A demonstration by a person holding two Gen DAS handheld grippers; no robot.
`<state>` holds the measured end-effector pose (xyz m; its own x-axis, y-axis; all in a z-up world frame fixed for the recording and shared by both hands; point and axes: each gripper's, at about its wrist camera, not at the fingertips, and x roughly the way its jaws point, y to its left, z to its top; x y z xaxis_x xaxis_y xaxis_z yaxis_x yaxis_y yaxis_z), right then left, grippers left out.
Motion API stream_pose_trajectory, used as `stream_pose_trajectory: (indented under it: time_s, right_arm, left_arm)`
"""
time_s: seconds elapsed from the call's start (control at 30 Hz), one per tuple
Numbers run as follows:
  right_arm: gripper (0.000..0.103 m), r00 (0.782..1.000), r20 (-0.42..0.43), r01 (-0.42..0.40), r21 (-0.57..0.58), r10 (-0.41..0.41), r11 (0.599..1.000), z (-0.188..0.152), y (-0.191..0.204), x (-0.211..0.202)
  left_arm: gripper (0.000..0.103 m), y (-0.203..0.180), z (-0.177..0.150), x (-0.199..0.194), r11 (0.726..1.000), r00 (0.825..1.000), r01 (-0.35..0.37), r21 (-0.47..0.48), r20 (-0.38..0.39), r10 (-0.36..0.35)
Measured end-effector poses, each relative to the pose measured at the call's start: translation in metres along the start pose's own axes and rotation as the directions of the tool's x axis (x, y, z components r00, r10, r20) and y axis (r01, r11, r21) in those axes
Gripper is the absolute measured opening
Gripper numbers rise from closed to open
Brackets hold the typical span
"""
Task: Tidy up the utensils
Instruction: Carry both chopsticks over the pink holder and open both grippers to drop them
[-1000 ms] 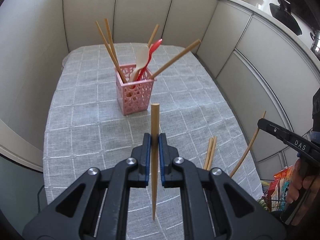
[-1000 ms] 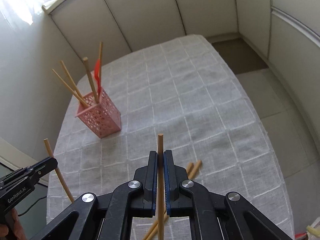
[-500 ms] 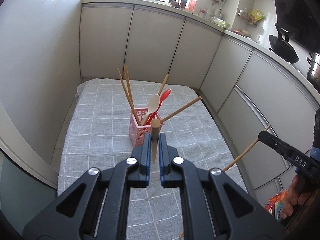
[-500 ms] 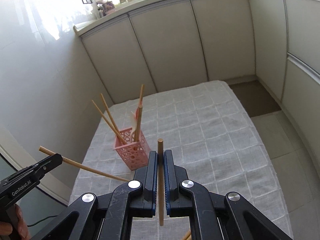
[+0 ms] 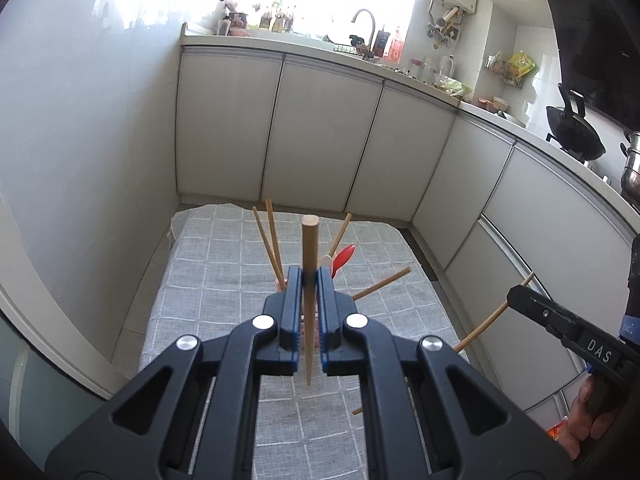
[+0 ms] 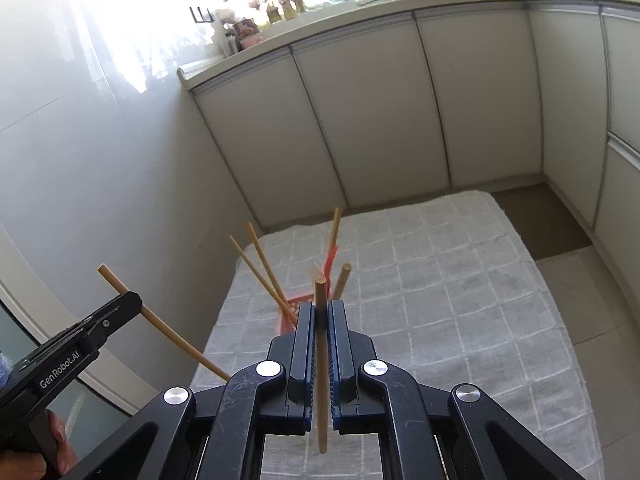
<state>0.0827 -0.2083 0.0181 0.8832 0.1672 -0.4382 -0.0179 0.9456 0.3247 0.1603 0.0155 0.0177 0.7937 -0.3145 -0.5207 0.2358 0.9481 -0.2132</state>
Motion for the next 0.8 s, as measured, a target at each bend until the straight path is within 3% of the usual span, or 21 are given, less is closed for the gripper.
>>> stream_pose_trajectory:
  time_s: [0.5,0.63,0.8]
  right_arm:
    - [0.004,0.998,0.067,-0.005,-0.013,0.005,1.0,0.052,0.011,0.03]
    - [0.004,0.995,0.095,-0.006,-0.011,0.007,1.0,0.06,0.008,0.039]
    - [0.004,0.991,0.133,-0.013,-0.008,0.014,1.0,0.069,0.008,0.054]
  left_arm:
    - [0.008,-0.015,0.041,0.04,0.999,0.996,-0.031,0.031,0.08,0.028]
    - [0.008,-0.01,0.035,0.064,0.999,0.996,-0.037,0.009,0.077,0.036]
    - [0.008,0.0,0.024,0.089,0.999,0.999,-0.048,-0.018,0.013,0.048]
